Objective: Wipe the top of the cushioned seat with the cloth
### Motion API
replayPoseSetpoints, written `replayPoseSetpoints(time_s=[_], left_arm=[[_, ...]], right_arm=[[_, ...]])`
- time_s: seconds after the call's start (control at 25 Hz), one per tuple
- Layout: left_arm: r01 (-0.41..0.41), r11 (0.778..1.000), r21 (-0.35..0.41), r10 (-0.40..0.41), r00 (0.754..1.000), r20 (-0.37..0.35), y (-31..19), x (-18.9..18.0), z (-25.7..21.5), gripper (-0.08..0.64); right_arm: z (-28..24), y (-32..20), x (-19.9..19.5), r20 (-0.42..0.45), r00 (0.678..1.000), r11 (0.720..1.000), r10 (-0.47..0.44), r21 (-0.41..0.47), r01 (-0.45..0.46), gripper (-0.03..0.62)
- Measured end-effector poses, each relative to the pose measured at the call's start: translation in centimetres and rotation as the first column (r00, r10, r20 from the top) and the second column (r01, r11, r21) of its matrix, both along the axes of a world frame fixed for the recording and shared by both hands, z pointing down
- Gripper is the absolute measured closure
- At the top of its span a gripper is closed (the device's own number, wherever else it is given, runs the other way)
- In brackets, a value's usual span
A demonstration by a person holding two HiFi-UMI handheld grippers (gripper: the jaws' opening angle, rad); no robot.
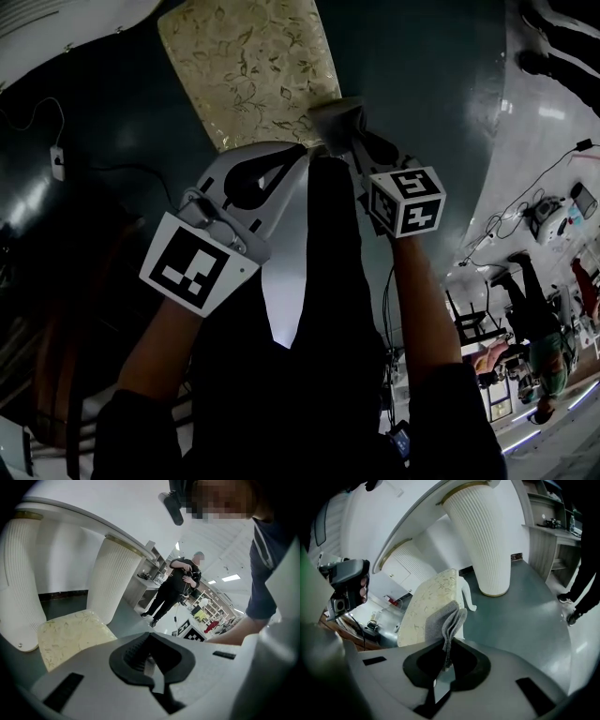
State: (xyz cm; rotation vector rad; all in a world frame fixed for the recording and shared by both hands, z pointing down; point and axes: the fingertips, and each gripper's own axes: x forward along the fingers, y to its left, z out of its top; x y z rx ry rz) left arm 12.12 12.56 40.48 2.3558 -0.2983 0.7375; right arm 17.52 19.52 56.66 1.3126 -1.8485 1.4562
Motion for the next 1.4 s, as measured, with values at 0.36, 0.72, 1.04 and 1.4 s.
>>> replayPoseSetpoints(time_s=[0.36,0.72,1.04,1.4], left_arm=[[-0.018,1.0,0.014,0.018,1.0,-0.018,-0.7,1.7,-0.7,0.552],[0.021,0.997,0.073,-0.019,0.999,-0.032,-4.3,0.0,-5.1,0.554],[0.079,0.984,0.157,-0.069,0.995,-0.066,-7.8,-2.8,-11.5,0.553],[0.124,0.96,0.25,-0.107,0.991,-0.08,-10.7,-7.0,-19.5,0.552]], right_arm=[[-0.7,-1.0,3.5,-0.042,0.997,0.998,0.059,0.013,-0.059,0.56],[-6.0,-6.1,3.2,-0.061,0.997,0.995,0.049,0.085,-0.044,0.56],[-13.8,-10.8,0.8,-0.075,0.997,0.985,0.004,0.172,0.009,0.56],[-23.9,-14.8,-3.7,-0.076,0.995,0.957,-0.064,0.277,0.083,0.56]])
